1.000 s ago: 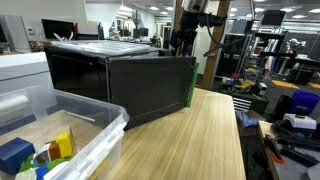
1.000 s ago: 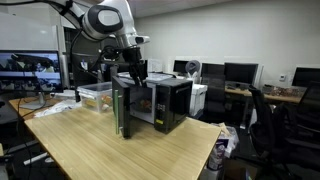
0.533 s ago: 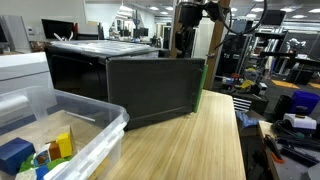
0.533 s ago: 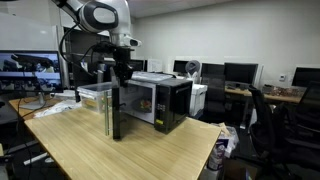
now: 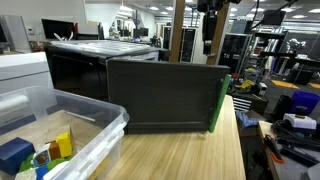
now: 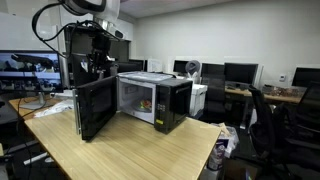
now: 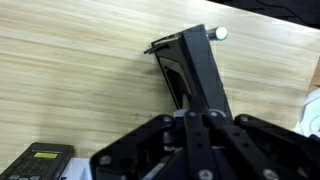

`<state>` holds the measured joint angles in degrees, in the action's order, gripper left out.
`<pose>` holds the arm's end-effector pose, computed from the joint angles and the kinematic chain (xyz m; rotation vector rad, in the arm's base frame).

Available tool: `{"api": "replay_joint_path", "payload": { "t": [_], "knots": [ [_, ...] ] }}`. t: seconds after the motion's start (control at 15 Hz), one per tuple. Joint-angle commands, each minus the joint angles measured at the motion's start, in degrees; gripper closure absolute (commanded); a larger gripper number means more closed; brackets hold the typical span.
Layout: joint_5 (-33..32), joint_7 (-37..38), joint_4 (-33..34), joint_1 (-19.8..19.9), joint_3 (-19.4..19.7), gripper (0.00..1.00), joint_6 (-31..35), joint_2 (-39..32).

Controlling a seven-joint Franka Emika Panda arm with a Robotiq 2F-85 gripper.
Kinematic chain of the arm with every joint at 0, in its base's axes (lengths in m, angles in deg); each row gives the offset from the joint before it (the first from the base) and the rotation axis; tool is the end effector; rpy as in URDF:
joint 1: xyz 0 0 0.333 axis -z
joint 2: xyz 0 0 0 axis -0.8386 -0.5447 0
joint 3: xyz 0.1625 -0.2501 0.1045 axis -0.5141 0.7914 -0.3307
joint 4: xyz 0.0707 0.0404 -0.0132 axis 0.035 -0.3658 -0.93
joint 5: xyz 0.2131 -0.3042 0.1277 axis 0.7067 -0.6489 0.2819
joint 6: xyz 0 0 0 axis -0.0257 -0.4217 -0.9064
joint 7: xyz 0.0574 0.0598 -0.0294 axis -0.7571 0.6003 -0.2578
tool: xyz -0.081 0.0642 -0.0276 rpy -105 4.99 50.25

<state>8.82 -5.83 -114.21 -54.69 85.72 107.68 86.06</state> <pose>0.4474 -0.0573 0.4660 -2.9890 -0.3199 0.2093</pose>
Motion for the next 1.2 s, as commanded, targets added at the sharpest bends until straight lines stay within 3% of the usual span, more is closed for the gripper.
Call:
{"api": "replay_joint_path", "payload": {
  "t": [0.0, 0.47, 0.67, 0.73, 0.8, 1.13],
  "knots": [
    [-0.54, 2.54, -5.04, 0.19, -0.01, 0.97, 7.71, 3.15],
    [-1.28, 11.43, -16.06, 1.56, 0.05, 0.97, 30.73, 5.30],
    [-0.37, 10.14, -14.60, 0.83, 0.63, 0.96, 29.45, 3.69],
    [-0.93, 10.43, -14.63, 1.12, 0.54, 0.71, 29.54, 3.98],
    [-1.43, 10.19, -15.17, 1.12, 0.36, 0.71, 29.89, 4.62],
    [-4.68, 12.45, -14.71, 3.84, 1.46, 0.37, 30.97, 2.25]
  ]
}}
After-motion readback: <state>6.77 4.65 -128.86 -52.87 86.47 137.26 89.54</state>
